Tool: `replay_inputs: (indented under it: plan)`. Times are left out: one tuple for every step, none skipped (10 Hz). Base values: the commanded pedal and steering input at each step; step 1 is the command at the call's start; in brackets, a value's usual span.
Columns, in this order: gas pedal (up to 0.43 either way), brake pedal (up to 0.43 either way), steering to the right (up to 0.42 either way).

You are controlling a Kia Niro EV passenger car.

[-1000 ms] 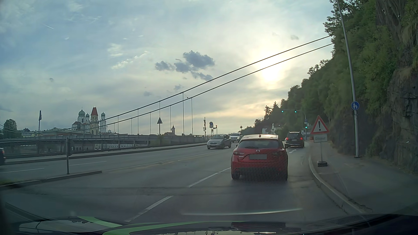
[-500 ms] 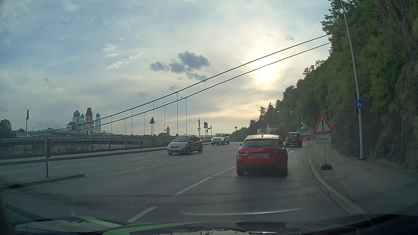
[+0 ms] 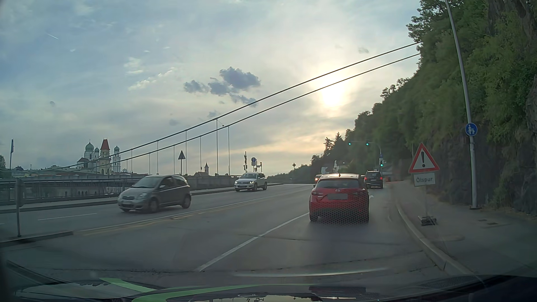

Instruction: Follow the waypoints while adhering to traffic rules and regulations

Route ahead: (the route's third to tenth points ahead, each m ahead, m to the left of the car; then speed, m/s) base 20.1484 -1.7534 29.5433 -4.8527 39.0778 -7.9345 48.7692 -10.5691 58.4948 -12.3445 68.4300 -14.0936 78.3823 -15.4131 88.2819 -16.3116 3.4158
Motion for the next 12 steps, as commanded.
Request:
replay_inputs:
  plan:
    - [0.409, 0.0, 0.082]
    - [0.409, 0.0, 0.082]
    - [0.409, 0.0, 0.082]
    - [0.409, 0.0, 0.082]
    - [0.398, 0.0, 0.083]
    - [0.398, 0.0, 0.087]
    - [0.398, 0.0, 0.094]
    - [0.398, 0.0, 0.1]
    - [0.398, 0.0, 0.103]
    - [0.398, 0.0, 0.104]
    - [0.398, 0.0, 0.104]
    - [0.398, 0.0, 0.104]
